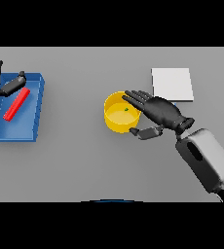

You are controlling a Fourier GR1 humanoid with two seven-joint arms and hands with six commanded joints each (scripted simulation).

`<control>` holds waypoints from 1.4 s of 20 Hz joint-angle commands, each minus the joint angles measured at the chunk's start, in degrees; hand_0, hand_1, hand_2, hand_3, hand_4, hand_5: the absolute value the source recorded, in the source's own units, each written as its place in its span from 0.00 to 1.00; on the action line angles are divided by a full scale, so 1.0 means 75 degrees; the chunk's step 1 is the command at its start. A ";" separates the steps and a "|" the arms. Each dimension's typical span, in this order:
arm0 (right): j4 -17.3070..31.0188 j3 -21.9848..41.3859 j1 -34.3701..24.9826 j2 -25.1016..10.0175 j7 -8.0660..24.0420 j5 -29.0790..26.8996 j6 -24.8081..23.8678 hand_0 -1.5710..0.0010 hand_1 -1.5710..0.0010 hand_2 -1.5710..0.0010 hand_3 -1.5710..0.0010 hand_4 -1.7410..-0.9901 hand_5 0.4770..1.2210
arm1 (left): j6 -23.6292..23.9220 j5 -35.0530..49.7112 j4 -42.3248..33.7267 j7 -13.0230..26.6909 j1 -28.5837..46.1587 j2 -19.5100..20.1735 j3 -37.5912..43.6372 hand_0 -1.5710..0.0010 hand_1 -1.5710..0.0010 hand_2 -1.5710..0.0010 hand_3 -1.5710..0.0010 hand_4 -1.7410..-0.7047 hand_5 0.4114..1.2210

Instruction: Pick up the red beaker and tilt it to pour out 1 green nut into yellow bowl. Pick up the yellow bowl and place it on the metallic measuring scale.

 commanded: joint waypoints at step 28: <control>0.2709 0.1647 -0.1987 0.0559 -0.0584 0.1028 0.1355 0.68 0.72 0.75 0.77 0.42 0.66 | -0.0087 0.0006 0.0031 -0.0149 -0.0107 0.0123 0.0075 1.00 1.00 1.00 1.00 0.91 0.38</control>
